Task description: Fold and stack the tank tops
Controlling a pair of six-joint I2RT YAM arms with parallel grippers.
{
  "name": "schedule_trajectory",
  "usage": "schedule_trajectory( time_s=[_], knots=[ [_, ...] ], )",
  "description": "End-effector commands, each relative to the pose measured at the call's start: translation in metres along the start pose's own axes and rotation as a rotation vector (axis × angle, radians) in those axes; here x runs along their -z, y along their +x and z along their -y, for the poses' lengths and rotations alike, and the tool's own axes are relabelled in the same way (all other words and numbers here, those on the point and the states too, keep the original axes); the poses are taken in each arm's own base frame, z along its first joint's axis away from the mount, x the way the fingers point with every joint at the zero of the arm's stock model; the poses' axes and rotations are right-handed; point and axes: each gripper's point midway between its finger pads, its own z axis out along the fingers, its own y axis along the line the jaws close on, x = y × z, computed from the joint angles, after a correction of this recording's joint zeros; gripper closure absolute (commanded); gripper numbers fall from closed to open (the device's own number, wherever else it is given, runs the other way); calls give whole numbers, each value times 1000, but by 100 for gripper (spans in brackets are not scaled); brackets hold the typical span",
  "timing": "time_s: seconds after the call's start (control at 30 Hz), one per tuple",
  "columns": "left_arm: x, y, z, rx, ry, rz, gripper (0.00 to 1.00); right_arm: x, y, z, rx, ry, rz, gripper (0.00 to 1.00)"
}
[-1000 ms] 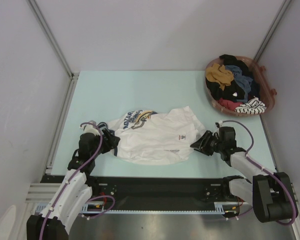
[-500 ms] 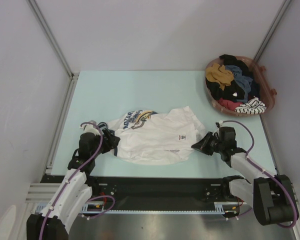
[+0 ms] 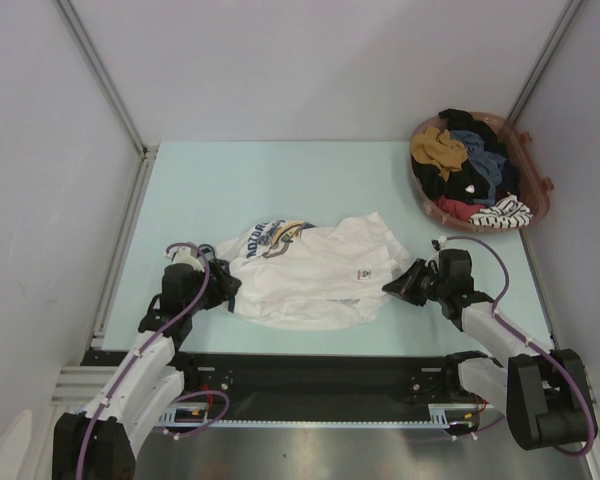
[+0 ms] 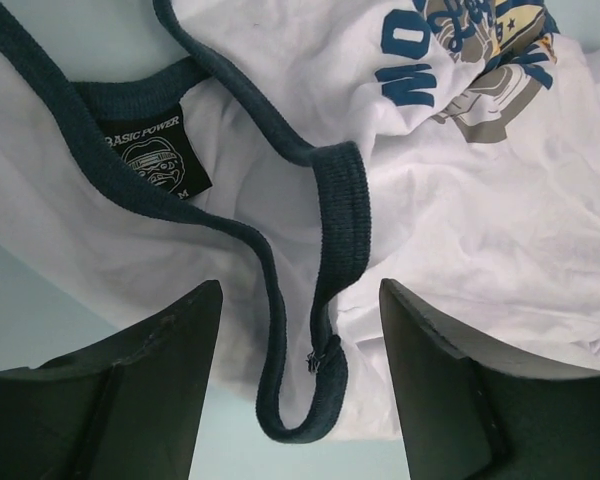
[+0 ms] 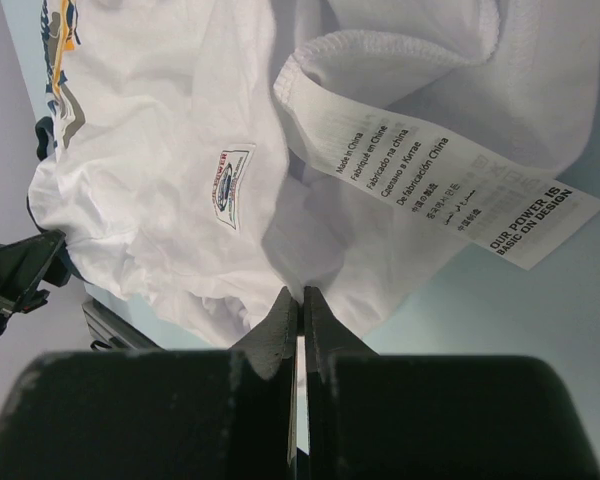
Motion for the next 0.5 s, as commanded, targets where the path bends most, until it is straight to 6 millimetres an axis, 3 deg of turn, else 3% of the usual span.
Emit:
schedule_trajectory(
  time_s=[0.0, 0.07, 0.27, 0.47],
  knots=[
    [5, -21, 20, -29, 77, 58, 30, 0, -7, -8, 23, -17, 15, 100],
    [7, -21, 21, -20, 90, 69, 31, -1, -7, -7, 24, -14, 12, 100],
    [10, -12, 23, 5, 121, 60, 49, -3, -7, -6, 24, -11, 5, 100],
    [11, -9, 21, 17, 115, 56, 57, -4, -7, -6, 22, -12, 3, 100]
  ],
)
